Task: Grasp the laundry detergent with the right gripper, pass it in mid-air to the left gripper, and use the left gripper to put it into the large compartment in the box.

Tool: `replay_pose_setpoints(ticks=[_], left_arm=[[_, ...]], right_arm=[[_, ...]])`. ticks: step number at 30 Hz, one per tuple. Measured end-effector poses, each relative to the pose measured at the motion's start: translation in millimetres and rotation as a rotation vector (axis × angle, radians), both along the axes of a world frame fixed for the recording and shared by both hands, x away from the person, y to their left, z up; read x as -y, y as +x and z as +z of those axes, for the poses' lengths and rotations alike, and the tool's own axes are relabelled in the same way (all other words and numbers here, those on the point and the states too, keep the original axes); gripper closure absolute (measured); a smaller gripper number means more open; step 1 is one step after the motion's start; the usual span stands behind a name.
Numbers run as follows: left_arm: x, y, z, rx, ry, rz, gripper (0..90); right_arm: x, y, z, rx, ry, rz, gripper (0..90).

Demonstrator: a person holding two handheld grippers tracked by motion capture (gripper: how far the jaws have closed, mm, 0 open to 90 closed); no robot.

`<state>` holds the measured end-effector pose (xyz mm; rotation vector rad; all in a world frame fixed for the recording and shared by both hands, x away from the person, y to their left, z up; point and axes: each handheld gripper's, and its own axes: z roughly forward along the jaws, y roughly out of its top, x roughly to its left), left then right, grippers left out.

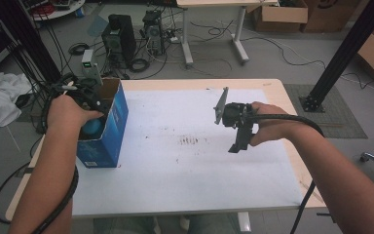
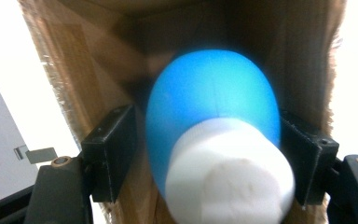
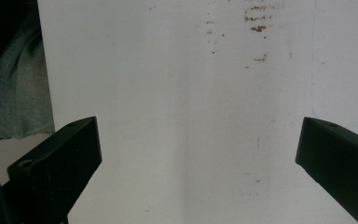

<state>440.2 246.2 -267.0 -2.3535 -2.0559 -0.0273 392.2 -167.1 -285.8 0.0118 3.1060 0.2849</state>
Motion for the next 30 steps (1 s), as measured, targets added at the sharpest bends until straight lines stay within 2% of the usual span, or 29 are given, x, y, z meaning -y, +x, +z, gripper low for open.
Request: replay_pose_setpoints(ticks=[8,19,23,30], left_arm=[[2.6,-2.3,18.9,0.015,-0.007,-0.009,22.4],[8.8,-4.9,44.8,0.047,0.015,-0.027,21.5],[10.0,-4.0,54.4,0.043,0.015,-0.016,16.3],[16.4,-3.0,75.3,0.072,0.029,-0.024,15.2]], right_arm=[[0.6,-0.4,0.0,0.003,0.004,0.001,0.0],[1.6,0.8,3.0,0.009,0.019,-0.002,0.0],[2.7,1.0,4.1,0.010,0.020,-0.002,0.0],[3.3,1.0,5.4,0.010,0.017,-0.006,0.0]])
